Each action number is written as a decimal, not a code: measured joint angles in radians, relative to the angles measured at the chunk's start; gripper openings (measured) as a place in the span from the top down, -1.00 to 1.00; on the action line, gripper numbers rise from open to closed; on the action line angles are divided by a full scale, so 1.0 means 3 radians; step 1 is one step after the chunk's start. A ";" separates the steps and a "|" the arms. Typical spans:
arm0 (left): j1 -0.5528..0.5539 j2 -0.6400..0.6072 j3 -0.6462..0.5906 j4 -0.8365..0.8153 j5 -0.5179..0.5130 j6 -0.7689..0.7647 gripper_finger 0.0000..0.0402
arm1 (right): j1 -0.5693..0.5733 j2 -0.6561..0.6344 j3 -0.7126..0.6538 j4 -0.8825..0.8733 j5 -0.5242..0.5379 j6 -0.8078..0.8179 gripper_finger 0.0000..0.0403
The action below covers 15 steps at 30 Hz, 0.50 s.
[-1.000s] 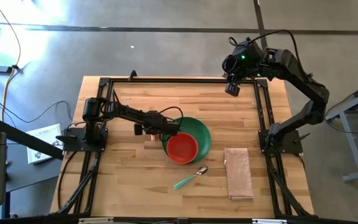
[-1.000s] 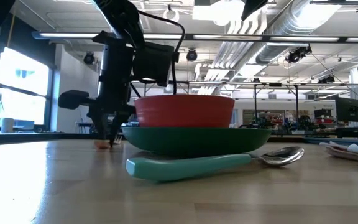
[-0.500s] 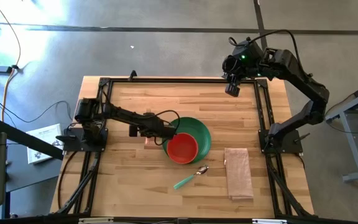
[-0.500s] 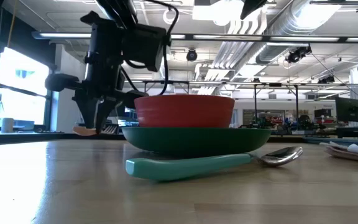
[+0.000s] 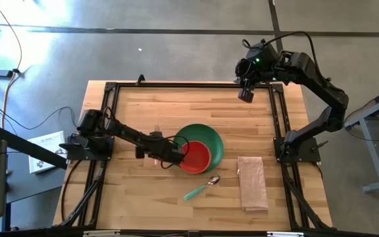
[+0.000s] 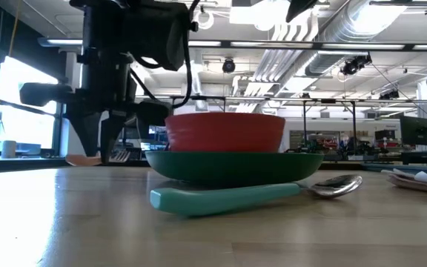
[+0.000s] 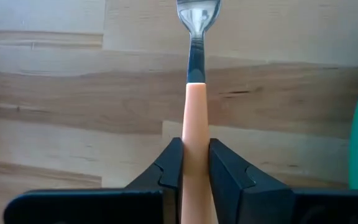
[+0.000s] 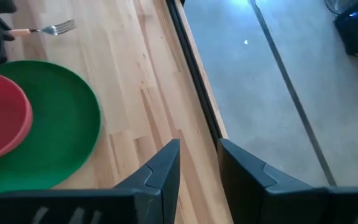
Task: Set table place
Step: Adjust the light orange fork
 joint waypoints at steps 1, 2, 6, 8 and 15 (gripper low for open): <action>0.0002 0.0000 -0.0001 0.0015 0.0013 0.0000 0.81 | 0.0000 0.0000 0.0000 0.0000 -0.0026 -0.0001 0.51; -0.0008 0.0013 0.0000 0.0044 0.0013 -0.0001 0.81 | 0.0000 0.0000 0.0000 0.0000 -0.0044 0.0000 0.51; -0.0015 0.0075 0.0002 0.0094 0.0037 -0.0003 0.81 | 0.0001 0.0000 0.0000 -0.0003 -0.0084 0.0000 0.51; -0.0016 0.0115 0.0002 0.0096 0.0074 -0.0004 0.80 | 0.0001 0.0000 0.0000 -0.0003 -0.0105 0.0000 0.51; -0.0010 0.0156 -0.0001 0.0071 0.0099 -0.0018 0.80 | 0.0001 -0.0003 0.0000 -0.0006 -0.0108 -0.0007 0.51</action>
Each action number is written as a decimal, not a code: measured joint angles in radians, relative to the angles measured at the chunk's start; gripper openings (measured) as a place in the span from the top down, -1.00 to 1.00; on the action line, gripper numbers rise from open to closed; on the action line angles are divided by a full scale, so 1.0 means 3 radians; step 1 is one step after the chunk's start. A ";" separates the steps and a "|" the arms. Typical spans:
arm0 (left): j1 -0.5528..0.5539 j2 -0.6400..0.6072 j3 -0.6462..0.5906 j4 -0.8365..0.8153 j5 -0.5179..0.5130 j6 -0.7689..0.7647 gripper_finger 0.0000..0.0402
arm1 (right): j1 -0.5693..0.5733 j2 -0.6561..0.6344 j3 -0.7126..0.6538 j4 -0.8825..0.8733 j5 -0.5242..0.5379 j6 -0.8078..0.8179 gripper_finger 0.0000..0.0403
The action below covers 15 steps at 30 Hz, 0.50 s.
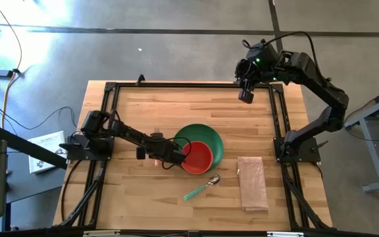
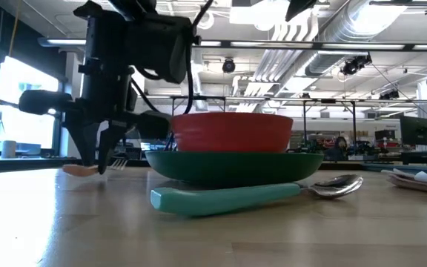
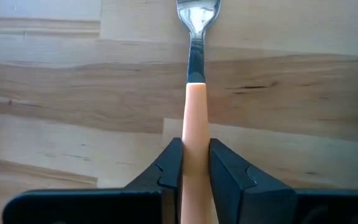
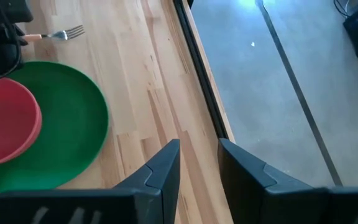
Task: Set table place
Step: Adjust the light orange fork, then adjust the green plate
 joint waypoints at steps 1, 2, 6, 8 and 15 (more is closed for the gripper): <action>0.0000 0.0009 0.0003 0.0026 0.0000 -0.0007 0.80 | 0.0000 0.0000 0.0000 0.0000 0.0000 -0.0002 0.51; -0.0001 0.0024 0.0004 0.0053 0.0002 -0.0008 0.79 | 0.0000 0.0000 0.0000 0.0000 0.0000 -0.0005 0.51; -0.0001 0.0041 0.0003 0.0062 0.0012 -0.0010 0.71 | 0.0000 0.0000 0.0000 0.0000 0.0000 -0.0005 0.51; -0.0001 0.0053 0.0003 0.0062 0.0014 -0.0009 0.62 | 0.0000 0.0000 0.0000 0.0000 0.0000 -0.0006 0.51; -0.0001 0.0051 0.0003 0.0042 0.0018 -0.0009 0.31 | 0.0000 0.0000 0.0000 -0.0003 -0.0020 -0.0006 0.51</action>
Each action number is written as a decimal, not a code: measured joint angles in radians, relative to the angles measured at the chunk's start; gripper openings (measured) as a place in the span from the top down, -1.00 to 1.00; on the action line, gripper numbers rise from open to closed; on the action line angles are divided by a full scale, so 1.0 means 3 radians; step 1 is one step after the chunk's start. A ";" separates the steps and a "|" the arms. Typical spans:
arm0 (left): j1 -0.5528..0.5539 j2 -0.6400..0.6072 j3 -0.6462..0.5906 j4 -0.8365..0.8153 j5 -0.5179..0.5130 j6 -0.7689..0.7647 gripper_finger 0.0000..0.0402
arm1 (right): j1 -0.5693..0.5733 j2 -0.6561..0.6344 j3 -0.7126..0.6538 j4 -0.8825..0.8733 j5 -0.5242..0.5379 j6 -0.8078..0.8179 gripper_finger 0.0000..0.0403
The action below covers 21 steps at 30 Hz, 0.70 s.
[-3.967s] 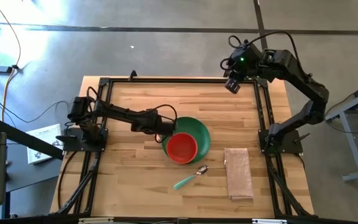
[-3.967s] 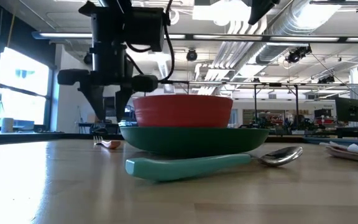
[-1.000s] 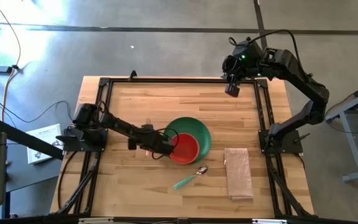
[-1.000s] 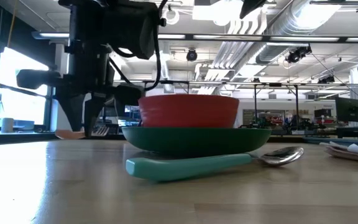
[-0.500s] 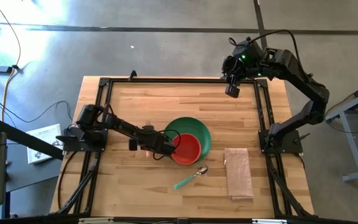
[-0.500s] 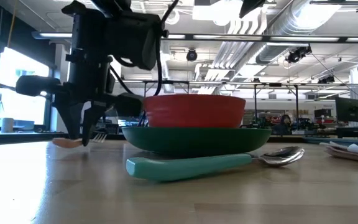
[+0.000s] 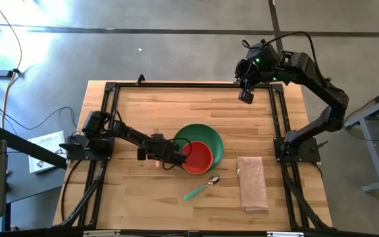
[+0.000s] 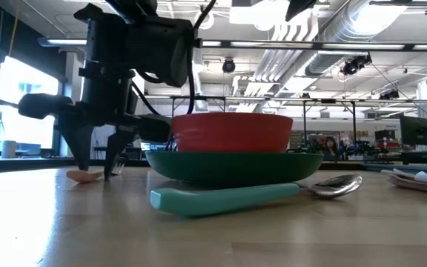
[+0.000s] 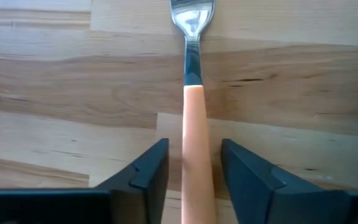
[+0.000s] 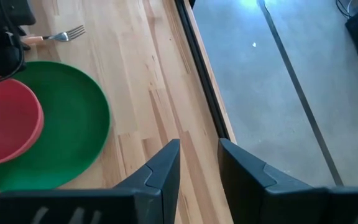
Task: Set table place
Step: Adjust the green plate
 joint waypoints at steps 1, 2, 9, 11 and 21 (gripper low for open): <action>0.0000 0.0000 0.0000 -0.0002 0.0001 0.0000 0.27 | 0.0000 0.0000 0.0000 -0.0001 0.0000 0.0000 0.51; 0.0000 -0.0001 0.0000 -0.0004 0.0001 0.0000 0.24 | 0.0000 0.0000 0.0000 -0.0001 0.0000 0.0000 0.51; -0.0028 -0.0248 0.0026 -0.0175 -0.0199 0.0101 0.10 | 0.0000 0.0000 0.0000 -0.0002 -0.0003 0.0000 0.51; -0.0058 -0.0386 0.0115 -0.0424 -0.0348 0.0151 0.09 | 0.0000 0.0000 0.0000 -0.0003 -0.0003 -0.0001 0.51; -0.0290 -0.1124 0.0995 -0.1599 -0.1803 0.1367 0.08 | -0.0008 0.0049 0.0000 -0.0137 -0.0396 0.0150 0.51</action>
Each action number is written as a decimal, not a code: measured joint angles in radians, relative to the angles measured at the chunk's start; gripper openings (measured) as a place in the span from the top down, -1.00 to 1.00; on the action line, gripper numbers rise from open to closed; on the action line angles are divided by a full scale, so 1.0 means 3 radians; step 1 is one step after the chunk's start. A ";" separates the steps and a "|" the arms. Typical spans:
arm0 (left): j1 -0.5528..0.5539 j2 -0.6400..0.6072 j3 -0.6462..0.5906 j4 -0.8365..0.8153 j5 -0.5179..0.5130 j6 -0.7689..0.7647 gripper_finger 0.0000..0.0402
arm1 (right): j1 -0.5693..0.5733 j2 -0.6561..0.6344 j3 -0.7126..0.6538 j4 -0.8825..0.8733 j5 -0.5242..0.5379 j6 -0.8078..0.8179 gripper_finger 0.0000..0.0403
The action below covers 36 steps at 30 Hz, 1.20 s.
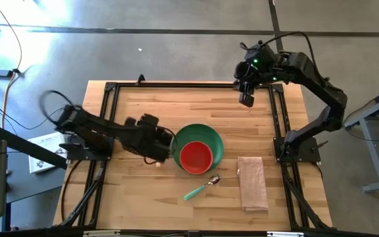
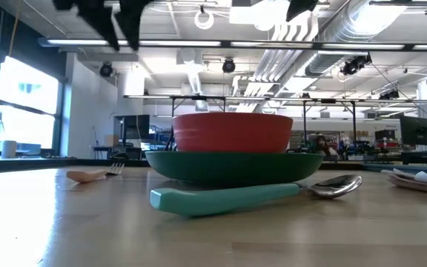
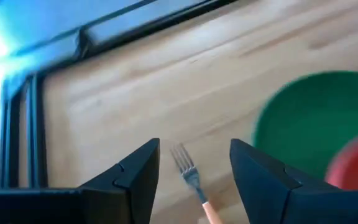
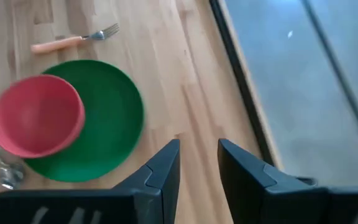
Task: Set table place
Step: Adjust the green plate
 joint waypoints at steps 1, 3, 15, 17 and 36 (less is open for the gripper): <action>0.0006 -0.0062 0.0093 0.0016 -0.0064 0.0267 0.08 | 0.0000 0.0037 0.0000 -0.0002 -0.0011 0.0077 0.51; 0.0010 -0.0155 0.0267 -0.0048 -0.0172 0.0644 0.08 | 0.0001 0.0118 -0.0001 -0.0030 -0.0015 0.0262 0.51; 0.0007 -0.0276 0.1097 -0.0138 -0.0447 0.2942 0.08 | 0.0388 0.1044 -0.0003 0.0026 0.0169 0.0827 0.56; 0.0007 -0.0278 0.1154 -0.0137 -0.0447 0.3155 0.08 | 0.0472 0.1168 -0.0003 0.0033 0.0157 0.0827 0.63; 0.0006 -0.0396 0.1216 -0.0137 -0.0549 0.3607 0.08 | -0.0121 0.0869 -0.0005 0.0066 -0.0131 0.0797 1.00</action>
